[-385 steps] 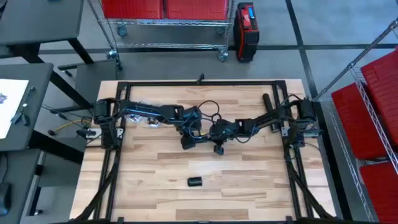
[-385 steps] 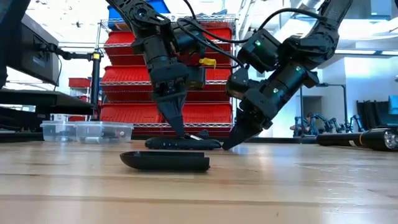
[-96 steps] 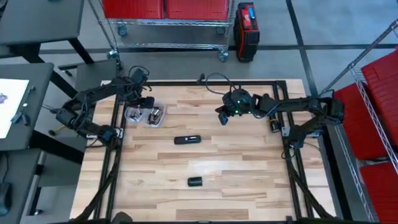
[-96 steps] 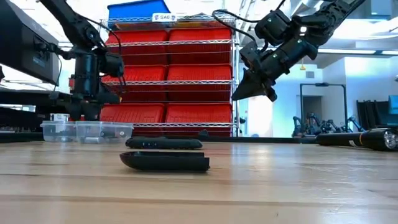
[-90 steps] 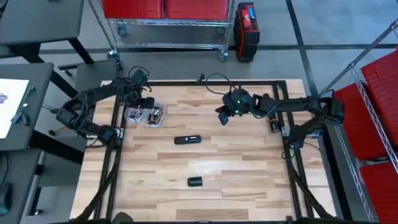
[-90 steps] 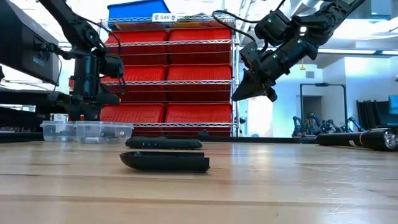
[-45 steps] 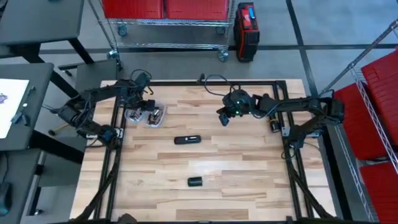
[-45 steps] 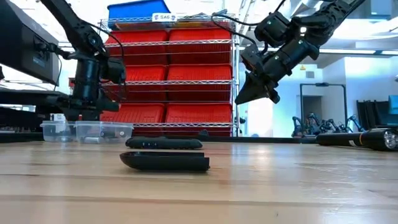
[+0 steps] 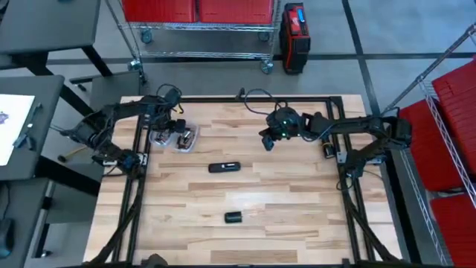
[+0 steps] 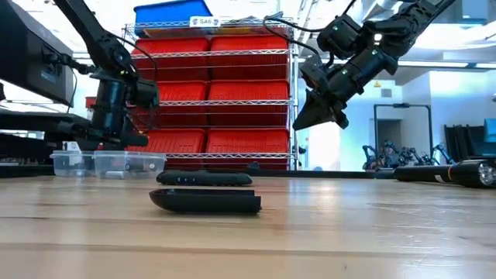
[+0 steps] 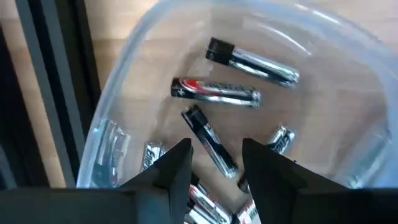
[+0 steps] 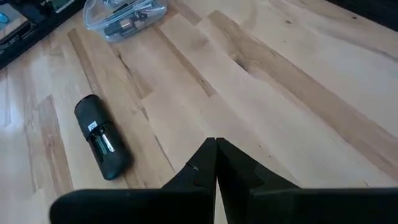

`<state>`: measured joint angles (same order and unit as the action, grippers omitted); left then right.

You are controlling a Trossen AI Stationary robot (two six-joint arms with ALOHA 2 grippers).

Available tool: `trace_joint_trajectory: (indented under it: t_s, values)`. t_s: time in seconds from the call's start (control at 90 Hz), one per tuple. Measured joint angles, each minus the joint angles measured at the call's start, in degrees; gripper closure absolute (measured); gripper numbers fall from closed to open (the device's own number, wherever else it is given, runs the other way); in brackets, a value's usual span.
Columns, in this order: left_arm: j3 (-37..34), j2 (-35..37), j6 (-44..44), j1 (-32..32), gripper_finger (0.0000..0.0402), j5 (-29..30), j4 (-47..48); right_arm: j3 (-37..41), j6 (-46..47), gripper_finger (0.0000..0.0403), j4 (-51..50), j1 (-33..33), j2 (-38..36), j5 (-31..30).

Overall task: Insert battery
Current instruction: Insert the silver battery into the remote's battery compartment

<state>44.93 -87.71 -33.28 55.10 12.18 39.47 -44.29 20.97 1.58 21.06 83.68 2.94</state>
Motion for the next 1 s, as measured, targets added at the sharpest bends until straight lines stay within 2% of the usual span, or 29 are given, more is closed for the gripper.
trace_joint_trajectory:
  t_s: [0.2,0.378,0.433,0.667,1.0]
  values:
    - [0.1,-2.8,-1.1,-0.5,0.0292,1.0,-0.5,0.0,0.0,0.0403,-0.1,0.0,0.0,0.0]
    - [0.0,-2.9,-0.1,-0.5,0.0374,0.4,-1.2,0.0,0.0,0.0403,-0.1,0.0,0.0,0.0]
    - [0.0,-2.9,0.9,-0.6,0.0389,0.5,-1.2,0.0,0.0,0.0403,-0.2,0.0,0.0,0.0]
    - [2.6,-1.9,5.5,-0.5,0.0390,0.8,2.4,0.0,0.0,0.0403,-0.3,0.0,0.0,0.0]
    - [9.6,6.7,12.2,-1.0,0.0401,0.0,4.1,0.0,-0.3,0.0403,-0.3,0.1,0.0,0.0]
